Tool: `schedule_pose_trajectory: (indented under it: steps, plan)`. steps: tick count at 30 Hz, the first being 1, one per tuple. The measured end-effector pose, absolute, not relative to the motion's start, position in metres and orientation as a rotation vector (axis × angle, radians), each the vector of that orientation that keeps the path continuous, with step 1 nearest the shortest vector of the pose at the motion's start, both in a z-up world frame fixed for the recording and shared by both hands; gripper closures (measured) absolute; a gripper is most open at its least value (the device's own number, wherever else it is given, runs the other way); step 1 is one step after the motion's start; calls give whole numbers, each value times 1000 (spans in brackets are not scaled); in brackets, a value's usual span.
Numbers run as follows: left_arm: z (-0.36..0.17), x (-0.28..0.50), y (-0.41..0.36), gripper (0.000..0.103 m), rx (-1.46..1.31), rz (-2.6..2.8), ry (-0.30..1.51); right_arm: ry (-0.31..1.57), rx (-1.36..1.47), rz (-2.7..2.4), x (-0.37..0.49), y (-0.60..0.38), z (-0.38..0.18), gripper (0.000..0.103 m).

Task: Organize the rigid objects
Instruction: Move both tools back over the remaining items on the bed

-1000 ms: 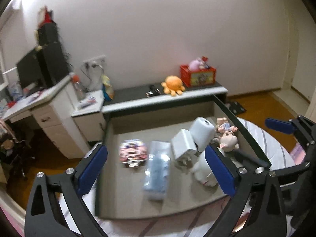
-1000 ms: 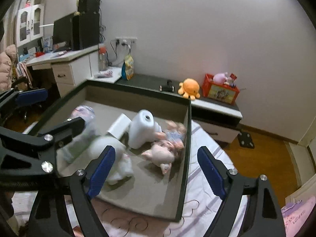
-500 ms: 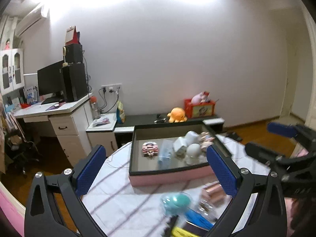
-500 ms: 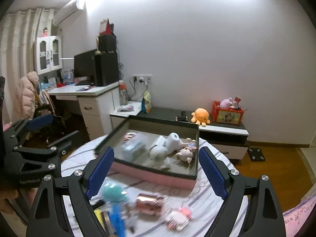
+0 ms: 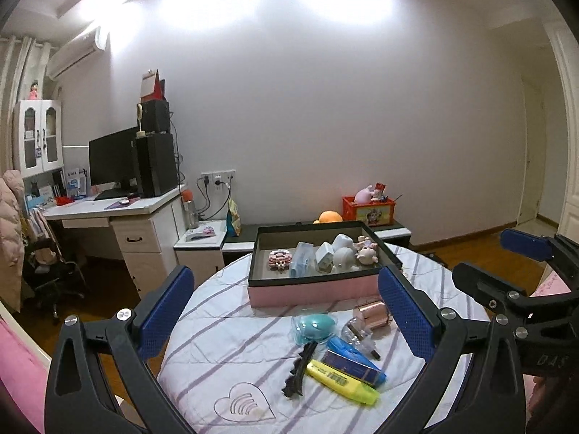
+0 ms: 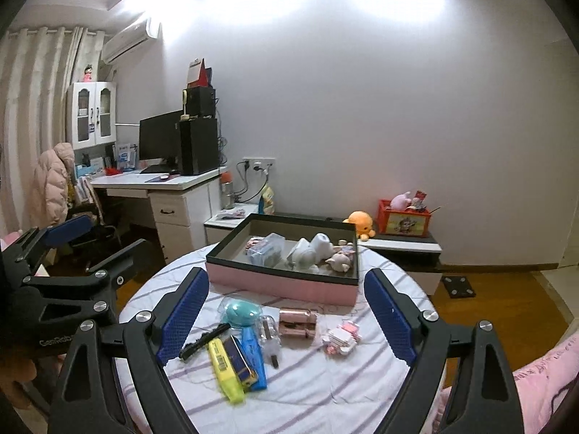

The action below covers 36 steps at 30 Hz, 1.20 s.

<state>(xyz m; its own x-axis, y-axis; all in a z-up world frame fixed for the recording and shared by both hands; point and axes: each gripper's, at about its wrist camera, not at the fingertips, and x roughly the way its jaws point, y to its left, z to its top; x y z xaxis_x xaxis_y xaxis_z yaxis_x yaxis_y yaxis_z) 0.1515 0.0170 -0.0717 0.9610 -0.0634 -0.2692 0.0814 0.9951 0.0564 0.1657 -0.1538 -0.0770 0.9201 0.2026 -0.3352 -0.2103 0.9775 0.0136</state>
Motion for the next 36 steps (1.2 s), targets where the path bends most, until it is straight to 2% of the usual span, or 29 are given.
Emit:
schedule_pose_trajectory:
  steps: [21,26,36]
  plan:
    - [-88,133,0,0,84,-68,283,308,-20,128,126,-173,-90,14]
    - [-109,139,0,0,96,-61,347,353,-10,137,135,-174,-105,14]
    - [-172,159,17,0,110,-97,552,543,-7,149,165,-171,-170,14]
